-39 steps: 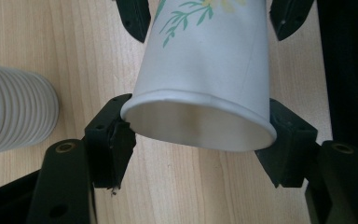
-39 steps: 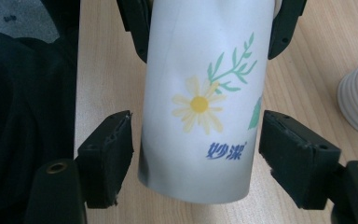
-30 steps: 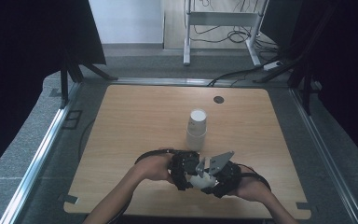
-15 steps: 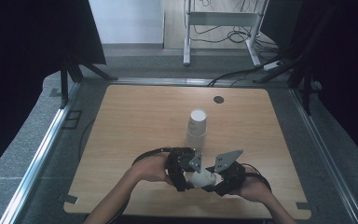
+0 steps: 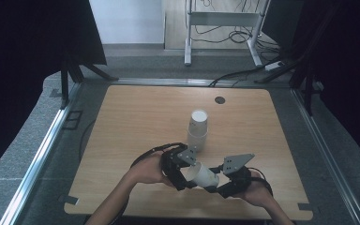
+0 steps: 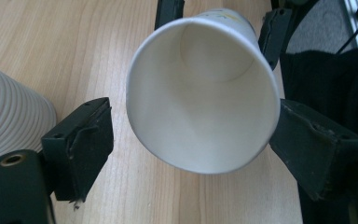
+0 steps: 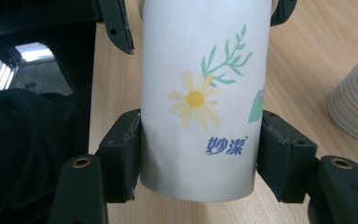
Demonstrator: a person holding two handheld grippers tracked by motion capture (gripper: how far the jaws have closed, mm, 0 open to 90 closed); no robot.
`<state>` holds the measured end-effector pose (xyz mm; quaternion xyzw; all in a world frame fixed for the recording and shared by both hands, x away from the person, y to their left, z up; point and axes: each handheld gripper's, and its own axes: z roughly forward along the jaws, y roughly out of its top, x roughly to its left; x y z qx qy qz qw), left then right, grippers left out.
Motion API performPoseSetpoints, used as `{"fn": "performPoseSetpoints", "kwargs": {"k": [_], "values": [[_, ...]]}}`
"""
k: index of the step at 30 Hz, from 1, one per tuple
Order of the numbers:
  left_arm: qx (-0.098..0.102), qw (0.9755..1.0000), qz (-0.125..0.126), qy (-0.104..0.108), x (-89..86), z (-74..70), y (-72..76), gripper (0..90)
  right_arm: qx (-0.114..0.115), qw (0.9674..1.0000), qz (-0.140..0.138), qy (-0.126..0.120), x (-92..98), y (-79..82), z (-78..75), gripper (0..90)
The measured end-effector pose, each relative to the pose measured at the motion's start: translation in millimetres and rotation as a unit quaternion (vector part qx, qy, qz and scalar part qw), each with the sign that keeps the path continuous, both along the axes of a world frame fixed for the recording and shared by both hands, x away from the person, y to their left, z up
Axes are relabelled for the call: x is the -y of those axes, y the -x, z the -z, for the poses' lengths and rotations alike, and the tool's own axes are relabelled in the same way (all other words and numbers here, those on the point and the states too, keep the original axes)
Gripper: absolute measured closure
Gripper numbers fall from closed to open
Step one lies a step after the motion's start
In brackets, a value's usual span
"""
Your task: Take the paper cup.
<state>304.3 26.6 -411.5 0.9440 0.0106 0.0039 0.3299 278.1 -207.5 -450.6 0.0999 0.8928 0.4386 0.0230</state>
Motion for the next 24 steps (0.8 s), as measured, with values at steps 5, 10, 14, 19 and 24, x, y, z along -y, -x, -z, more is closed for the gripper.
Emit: {"fn": "performPoseSetpoints", "kwargs": {"k": [5,10,14,19,24], "values": [[-0.01,0.9996,-0.008,0.024,-2.8,-0.9,-0.2,14.1,0.003,0.9997,0.011,-0.022,4.1,2.4,2.9,37.2],[-0.011,0.999,-0.013,0.042,-4.1,-1.2,0.5,14.2,0.005,0.9989,0.018,-0.043,7.5,4.3,4.8,37.2],[-0.008,0.9985,-0.016,0.052,-4.3,-1.2,1.5,14.3,0.006,0.998,0.025,-0.058,9.6,5.7,6.1,37.2],[-0.005,0.9978,-0.018,0.064,-4.2,-1.4,2.8,14.5,0.01,0.997,0.029,-0.071,11.7,6.9,6.8,37.1],[-0.007,0.9967,-0.022,0.078,-5.0,-2.6,2.6,14.6,0.015,0.9961,0.032,-0.081,12.9,8.6,7.1,37.2]]}}
